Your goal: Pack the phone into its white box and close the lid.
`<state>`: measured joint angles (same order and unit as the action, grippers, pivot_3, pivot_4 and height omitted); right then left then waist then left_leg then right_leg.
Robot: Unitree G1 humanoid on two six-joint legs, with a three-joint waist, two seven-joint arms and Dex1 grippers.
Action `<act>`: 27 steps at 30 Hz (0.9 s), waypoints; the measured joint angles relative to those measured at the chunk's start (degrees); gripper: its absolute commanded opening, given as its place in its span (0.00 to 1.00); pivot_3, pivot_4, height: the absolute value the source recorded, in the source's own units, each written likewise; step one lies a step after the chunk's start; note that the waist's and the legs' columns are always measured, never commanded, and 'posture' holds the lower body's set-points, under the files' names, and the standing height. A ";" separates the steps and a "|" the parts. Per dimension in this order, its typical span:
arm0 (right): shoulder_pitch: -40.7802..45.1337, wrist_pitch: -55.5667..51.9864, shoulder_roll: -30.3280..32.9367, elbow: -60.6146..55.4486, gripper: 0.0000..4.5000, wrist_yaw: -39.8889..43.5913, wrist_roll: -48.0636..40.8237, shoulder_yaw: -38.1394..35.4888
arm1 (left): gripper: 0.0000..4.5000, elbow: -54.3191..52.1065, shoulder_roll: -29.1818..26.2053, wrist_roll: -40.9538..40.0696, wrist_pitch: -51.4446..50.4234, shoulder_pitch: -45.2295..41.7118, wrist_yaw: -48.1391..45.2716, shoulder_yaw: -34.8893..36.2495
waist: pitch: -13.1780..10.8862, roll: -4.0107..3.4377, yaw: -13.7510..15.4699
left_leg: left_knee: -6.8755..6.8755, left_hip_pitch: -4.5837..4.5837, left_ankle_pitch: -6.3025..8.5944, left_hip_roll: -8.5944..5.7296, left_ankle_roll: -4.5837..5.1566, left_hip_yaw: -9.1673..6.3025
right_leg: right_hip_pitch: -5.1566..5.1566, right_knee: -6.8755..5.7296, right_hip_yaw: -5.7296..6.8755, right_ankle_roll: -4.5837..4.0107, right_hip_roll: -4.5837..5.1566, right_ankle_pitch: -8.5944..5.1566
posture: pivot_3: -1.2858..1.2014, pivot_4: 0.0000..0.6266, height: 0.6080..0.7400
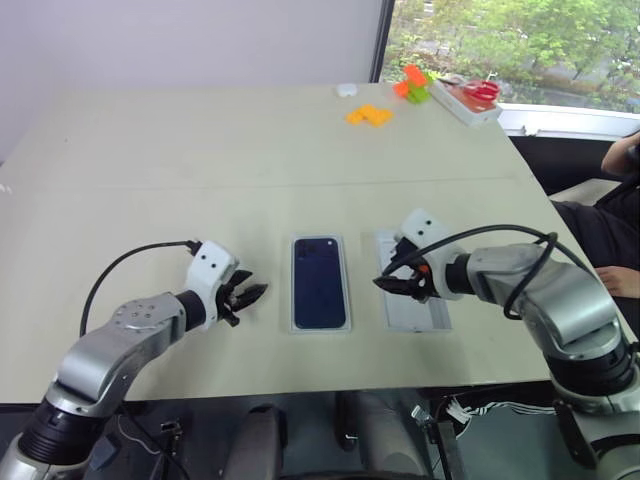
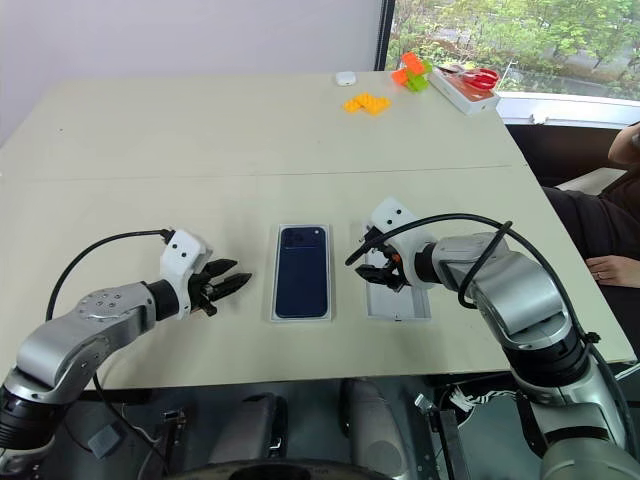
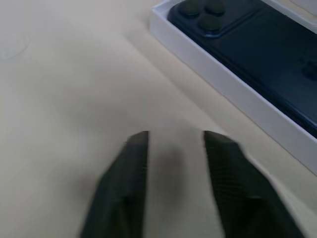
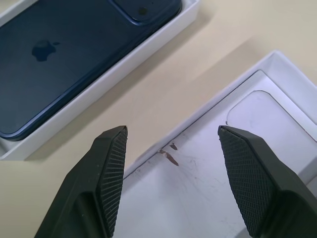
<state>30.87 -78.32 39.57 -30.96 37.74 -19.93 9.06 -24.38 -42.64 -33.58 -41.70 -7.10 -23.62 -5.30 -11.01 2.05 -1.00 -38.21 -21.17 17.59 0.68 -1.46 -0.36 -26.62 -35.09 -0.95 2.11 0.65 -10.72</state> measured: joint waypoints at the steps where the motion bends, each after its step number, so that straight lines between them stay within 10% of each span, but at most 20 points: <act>1: 0.01 0.09 0.09 -0.05 0.68 -0.19 -0.15 0.00 | 0.01 0.08 0.42 0.71 -0.42 -0.62 -0.26 -0.77 | 0.00 0.00 0.04 | 0.00 0.00 0.00 0.00 0.00 -0.01 | -0.01 -0.01 0.01 0.01 0.00 0.00 | 0.52 0.24 0.90; 27: -1.15 -0.19 2.50 -1.29 0.68 -3.20 -3.08 -0.30 | 0.01 3.07 12.55 9.61 -7.80 -9.81 -3.88 -7.53 | 0.01 0.01 0.22 | -0.09 -0.02 -0.01 -0.02 0.01 -0.04 | 0.05 -0.10 0.01 0.07 0.00 0.07 | 0.52 0.24 0.90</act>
<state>29.72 -78.51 42.07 -32.25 34.54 -23.01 8.76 -21.31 -30.08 -23.98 -49.50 -16.91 -27.50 -12.83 -10.99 2.06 -0.78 -38.30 -21.19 17.58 0.66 -1.45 -0.40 -26.56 -35.19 -0.94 2.18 0.65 -10.65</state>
